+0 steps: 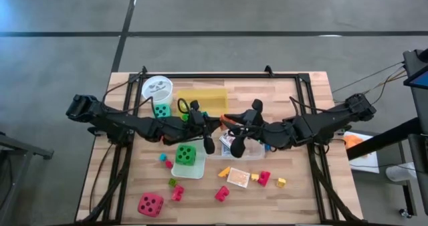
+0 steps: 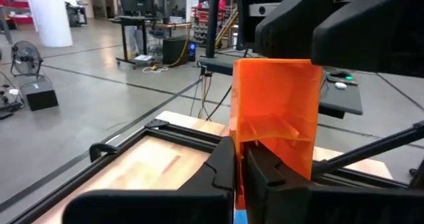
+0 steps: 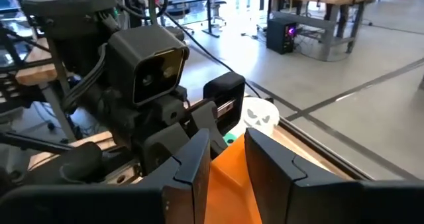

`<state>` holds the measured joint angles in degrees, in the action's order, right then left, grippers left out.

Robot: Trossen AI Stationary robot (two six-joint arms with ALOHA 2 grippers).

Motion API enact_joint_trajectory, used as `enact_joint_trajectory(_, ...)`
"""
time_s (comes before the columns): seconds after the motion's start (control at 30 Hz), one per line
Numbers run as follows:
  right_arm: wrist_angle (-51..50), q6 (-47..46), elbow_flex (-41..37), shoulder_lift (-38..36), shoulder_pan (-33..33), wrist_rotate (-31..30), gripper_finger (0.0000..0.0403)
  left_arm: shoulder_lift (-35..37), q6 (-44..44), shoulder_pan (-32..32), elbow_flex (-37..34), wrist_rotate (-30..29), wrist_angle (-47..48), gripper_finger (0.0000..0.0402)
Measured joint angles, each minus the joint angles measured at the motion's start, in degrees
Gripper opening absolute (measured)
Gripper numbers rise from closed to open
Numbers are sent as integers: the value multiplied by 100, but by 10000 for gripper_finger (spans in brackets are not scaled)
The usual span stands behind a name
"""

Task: Pick & Place Toys
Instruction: Put the orange game piece into the yellow bin

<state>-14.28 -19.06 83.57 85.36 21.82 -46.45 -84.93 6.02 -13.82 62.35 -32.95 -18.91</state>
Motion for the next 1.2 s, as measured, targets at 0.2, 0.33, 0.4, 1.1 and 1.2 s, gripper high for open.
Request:
enact_joint_trajectory(0.2, -33, 349, -9, 0, -9, 174, 96, 30, -20, -7, 0, 37, 195, 0)
enact_joint_trajectory(0.33, -51, 408, -22, 2, -101, 654, 142, 51, -18, -5, 0, 0, 406, 0)
enact_joint_trajectory(0.4, -51, 431, -22, 2, -134, 824, 175, 63, -18, -7, 0, 0, 482, 0)
enact_joint_trajectory(1.1, -2661, -1646, -22, -315, 405, -414, 325, 903, 1239, 1247, 2, -317, 3735, 0)
enact_joint_trajectory(1.2, -3247, -2308, -25, -294, 618, -476, 325, 819, 1711, 1911, 2, 665, 4398, 0)
